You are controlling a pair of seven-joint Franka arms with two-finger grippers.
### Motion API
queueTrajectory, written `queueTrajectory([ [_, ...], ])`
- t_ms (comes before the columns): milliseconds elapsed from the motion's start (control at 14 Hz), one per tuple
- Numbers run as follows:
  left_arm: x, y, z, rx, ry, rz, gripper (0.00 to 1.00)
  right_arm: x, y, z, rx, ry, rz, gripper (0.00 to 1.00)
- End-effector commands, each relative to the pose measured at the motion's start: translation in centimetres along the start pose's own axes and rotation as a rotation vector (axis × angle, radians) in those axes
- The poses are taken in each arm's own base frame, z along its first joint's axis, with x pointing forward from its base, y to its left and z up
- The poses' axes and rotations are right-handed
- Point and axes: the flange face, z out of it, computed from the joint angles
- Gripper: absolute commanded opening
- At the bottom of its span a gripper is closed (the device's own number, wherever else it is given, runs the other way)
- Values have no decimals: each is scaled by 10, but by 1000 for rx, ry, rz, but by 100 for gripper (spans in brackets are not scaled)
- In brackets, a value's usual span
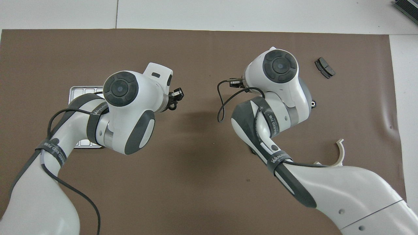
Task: Place bearing gear from tray to pile
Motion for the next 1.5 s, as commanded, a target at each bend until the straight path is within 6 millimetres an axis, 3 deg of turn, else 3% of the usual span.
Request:
queueTrajectory([
  [0, -35, 32, 4, -15, -13, 24, 52, 13, 57, 14, 25, -11, 18, 0],
  [71, -47, 42, 3, -24, -11, 46, 92, 18, 73, 24, 24, -7, 18, 0],
  [142, -55, 47, 3, -23, -12, 65, 100, 22, 89, 33, 19, -4, 26, 0],
  [285, -52, 47, 0, -26, -7, 64, 100, 27, 116, 49, 13, -1, 18, 0],
  [427, -22, 28, -18, -29, 16, 19, 100, 29, 144, 53, 6, -9, -17, 0],
  [499, 9, 8, -39, -46, 52, -26, 100, 30, 154, 56, 3, -12, -14, 0],
  [641, 66, -39, -74, -61, 102, -136, 100, 28, 154, 62, 2, -17, -14, 0],
  [783, 107, -90, -103, -52, 152, -205, 100, 25, 156, 71, 4, -15, -10, 0],
  [926, 132, -143, -138, -15, 170, -191, 100, 24, 156, 75, 6, -19, 0, 0],
  [1068, 142, -200, -177, 41, 143, -86, 100, 23, 156, 79, 14, 6, 6, 0],
  [1211, 143, -245, -209, 80, 114, 26, 100, 21, 155, 82, 15, 0, 7, 99],
  [1353, 134, -268, -229, 103, 72, 91, 100, 20, 148, 79, 16, -1, -3, 100],
  [1425, 126, -271, -236, 112, 43, 113, 100, 21, 146, 73, 17, 2, -6, 100],
])
